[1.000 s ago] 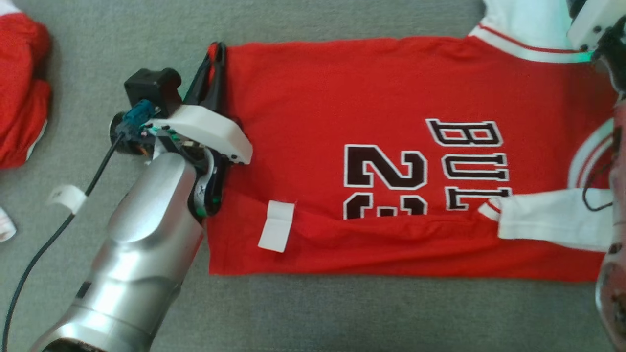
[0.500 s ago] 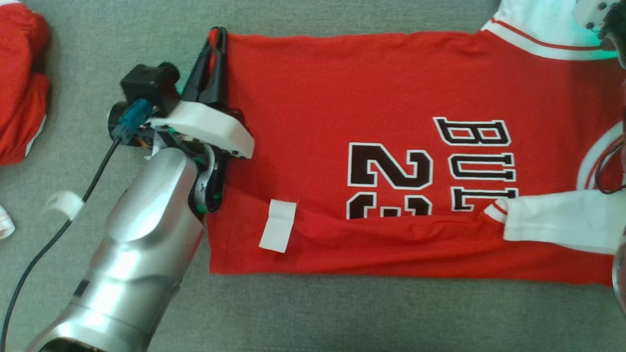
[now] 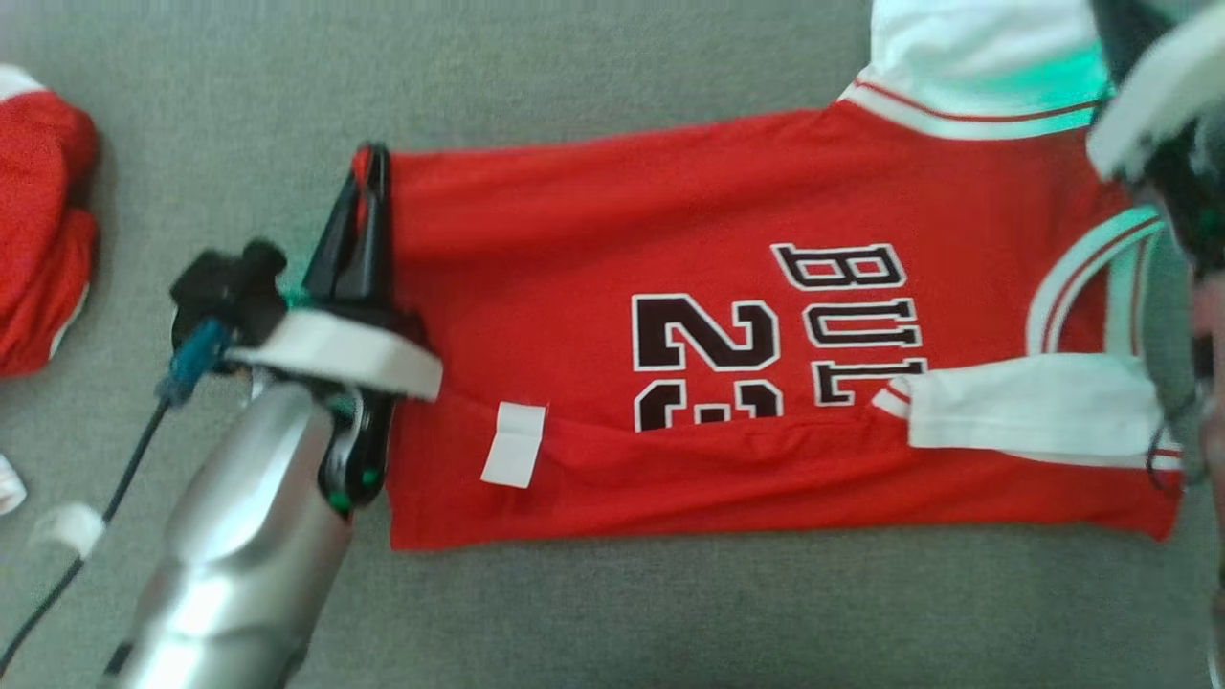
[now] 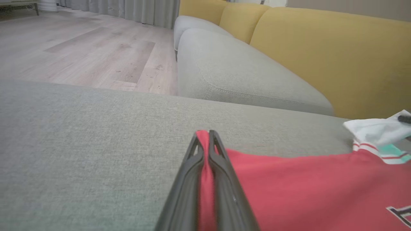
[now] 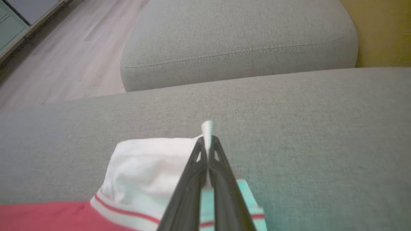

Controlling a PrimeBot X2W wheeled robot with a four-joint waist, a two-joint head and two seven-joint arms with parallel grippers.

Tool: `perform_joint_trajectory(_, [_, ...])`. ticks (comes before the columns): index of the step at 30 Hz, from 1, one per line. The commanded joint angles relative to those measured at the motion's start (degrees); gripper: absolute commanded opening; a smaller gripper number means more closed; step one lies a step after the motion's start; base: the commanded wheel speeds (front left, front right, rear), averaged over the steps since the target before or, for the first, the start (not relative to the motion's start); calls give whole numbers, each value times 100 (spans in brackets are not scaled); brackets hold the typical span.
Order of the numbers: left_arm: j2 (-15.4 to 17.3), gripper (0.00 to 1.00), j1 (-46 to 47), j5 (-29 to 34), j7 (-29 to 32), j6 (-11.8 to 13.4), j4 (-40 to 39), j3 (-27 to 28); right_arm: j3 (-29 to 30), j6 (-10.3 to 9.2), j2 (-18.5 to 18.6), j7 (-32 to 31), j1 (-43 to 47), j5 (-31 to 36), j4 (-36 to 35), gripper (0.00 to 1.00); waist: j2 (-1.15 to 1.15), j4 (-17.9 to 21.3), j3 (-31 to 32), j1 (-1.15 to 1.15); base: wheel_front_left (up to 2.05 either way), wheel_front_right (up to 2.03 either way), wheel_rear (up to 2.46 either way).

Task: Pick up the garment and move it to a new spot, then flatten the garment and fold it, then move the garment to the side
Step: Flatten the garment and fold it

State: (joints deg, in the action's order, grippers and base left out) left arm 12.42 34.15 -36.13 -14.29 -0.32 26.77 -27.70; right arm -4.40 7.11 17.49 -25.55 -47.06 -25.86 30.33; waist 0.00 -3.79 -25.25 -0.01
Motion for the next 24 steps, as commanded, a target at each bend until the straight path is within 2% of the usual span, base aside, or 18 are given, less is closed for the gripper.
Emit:
perform_joint_trajectory(1, [240,0,-46,81,-56,-63,-219,231,-51,37,100,-86,219,-92,-364,0,0,96,186,1,0,0,0])
perform_joint_trajectory(5, [356,0,-456,241,-68,-253,-456,395,94,37,192,-409,1074,-281,-1136,0,0,199,412,1,0,0,0])
perform_joint_trajectory(10, [441,0,-932,481,-69,-444,-701,705,548,37,73,-871,2145,-172,-2169,0,0,323,630,1,0,0,0])
perform_joint_trajectory(16, [404,0,-1433,728,-70,-593,-785,962,1042,37,-310,-1566,3225,169,-3299,0,0,435,837,1,0,0,0])
perform_joint_trajectory(23, [294,0,-1820,952,-70,-669,-722,1097,1339,37,-800,-2171,4046,513,-4183,0,0,483,997,1,0,0,0])
perform_joint_trajectory(24, [271,0,-1865,968,-70,-673,-692,1114,1341,37,-846,-2243,4140,544,-4261,40,0,483,1017,1,0,0,0])
